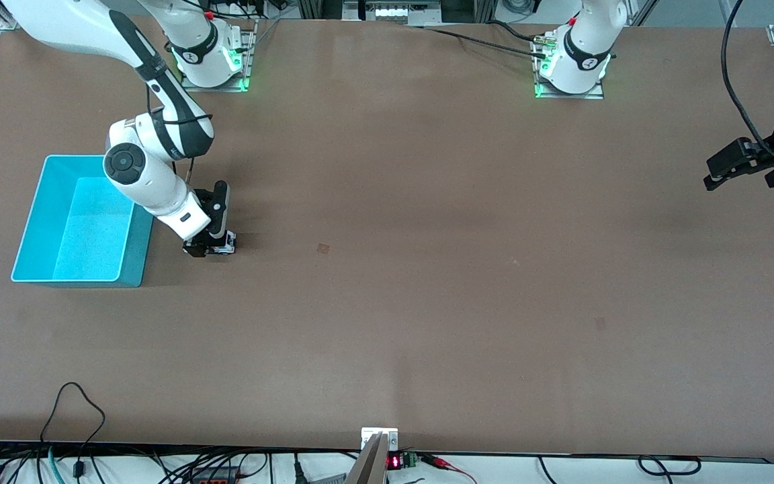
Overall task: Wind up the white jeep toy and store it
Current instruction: 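Lower the right gripper and close it on the jeep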
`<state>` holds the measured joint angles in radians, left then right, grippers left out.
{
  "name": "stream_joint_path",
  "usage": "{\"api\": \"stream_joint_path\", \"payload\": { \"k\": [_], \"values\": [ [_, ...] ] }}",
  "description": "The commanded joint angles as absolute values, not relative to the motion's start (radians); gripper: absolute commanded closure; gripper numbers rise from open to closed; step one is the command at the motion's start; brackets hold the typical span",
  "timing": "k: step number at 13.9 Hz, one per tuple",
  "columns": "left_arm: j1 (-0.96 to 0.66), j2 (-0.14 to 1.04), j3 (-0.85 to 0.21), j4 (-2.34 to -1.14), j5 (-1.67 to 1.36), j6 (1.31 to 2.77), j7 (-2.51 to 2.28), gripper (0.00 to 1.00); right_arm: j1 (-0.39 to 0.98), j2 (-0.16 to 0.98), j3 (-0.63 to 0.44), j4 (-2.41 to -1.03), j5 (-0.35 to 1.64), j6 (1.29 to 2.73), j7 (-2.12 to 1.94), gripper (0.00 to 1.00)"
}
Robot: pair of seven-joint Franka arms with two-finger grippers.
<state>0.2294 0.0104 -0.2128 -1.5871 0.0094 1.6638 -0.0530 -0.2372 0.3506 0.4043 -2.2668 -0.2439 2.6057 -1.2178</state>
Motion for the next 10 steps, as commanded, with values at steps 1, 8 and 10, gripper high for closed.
{"api": "stream_joint_path", "payload": {
  "k": [1,8,10],
  "values": [
    [0.233,0.005,-0.213,-1.598,-0.012,1.687,-0.055,0.0,-0.236,0.38,0.402,-2.255,-0.27,2.635,-1.213,0.0],
    [0.233,0.011,-0.215,-1.598,-0.012,1.687,-0.055,0.0,-0.236,0.417,0.387,-2.253,-0.275,2.671,-1.212,0.0],
    [0.233,0.012,-0.213,-1.598,-0.012,1.686,-0.055,0.0,-0.236,0.426,0.385,-2.253,-0.275,2.686,-1.212,0.0]
  ]
}}
